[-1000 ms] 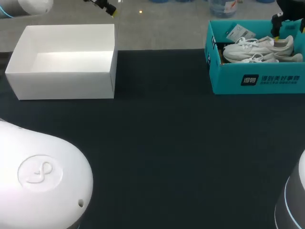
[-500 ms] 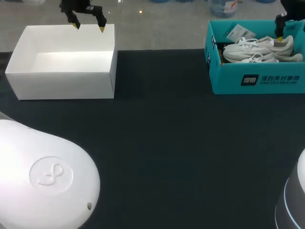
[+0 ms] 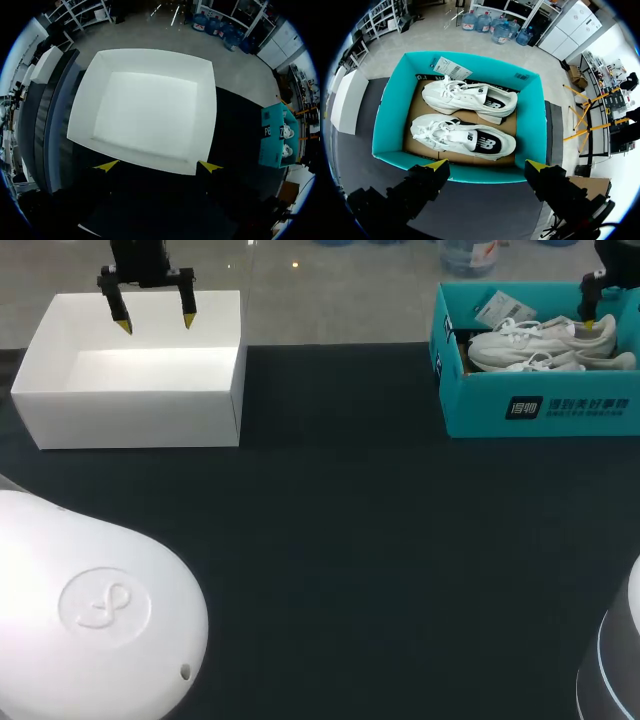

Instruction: Take the shoe out of the shoebox, open the shoe tongue, remove and reinsert the insole, then place the shoe into the shoebox

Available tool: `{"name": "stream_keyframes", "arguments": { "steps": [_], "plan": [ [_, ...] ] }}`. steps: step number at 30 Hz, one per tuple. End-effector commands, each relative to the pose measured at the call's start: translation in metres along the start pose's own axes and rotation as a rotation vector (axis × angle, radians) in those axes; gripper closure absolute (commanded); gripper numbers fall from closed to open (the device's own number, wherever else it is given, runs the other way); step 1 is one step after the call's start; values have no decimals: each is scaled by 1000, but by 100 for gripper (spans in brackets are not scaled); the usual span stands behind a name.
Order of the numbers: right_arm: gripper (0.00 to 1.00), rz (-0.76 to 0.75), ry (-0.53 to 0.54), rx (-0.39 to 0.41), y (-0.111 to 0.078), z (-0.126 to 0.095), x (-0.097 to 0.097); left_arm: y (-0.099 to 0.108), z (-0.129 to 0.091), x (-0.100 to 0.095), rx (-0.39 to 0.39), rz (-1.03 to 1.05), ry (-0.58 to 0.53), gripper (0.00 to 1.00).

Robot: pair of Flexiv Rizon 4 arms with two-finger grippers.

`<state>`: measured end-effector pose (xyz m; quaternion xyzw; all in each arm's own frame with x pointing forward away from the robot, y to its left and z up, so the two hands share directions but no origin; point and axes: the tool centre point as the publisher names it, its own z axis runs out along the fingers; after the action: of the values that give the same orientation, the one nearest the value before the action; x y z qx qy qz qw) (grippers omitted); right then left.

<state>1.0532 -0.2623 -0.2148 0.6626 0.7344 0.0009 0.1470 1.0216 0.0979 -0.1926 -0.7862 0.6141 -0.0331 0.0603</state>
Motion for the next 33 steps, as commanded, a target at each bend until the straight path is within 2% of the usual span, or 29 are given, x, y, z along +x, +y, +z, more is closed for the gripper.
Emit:
{"name": "stream_keyframes", "arguments": {
  "steps": [1,3,5,8,13,18,20,33],
  "plan": [
    [0,98,77,79,-4,1,-8,2,1,-3,0,-71,-15,0],
    [0,150,119,127,-11,1,-11,1,4,-6,0,-84,-16,0],
    [0,179,157,136,-17,-1,-13,0,7,-9,1,-90,-17,0],
    [0,187,152,184,-22,-7,-15,-2,18,-11,-19,-97,-16,0],
    [0,223,147,211,-27,-16,-17,-1,36,-10,-78,-36,-2,0],
    [0,245,178,210,-31,-21,-16,6,48,-7,-92,58,-13,0],
    [0,260,192,186,-31,-22,-16,6,48,-4,-100,83,-17,0],
    [0,269,193,186,-32,-23,-16,5,48,-3,-109,97,-34,0]
  ]
}}
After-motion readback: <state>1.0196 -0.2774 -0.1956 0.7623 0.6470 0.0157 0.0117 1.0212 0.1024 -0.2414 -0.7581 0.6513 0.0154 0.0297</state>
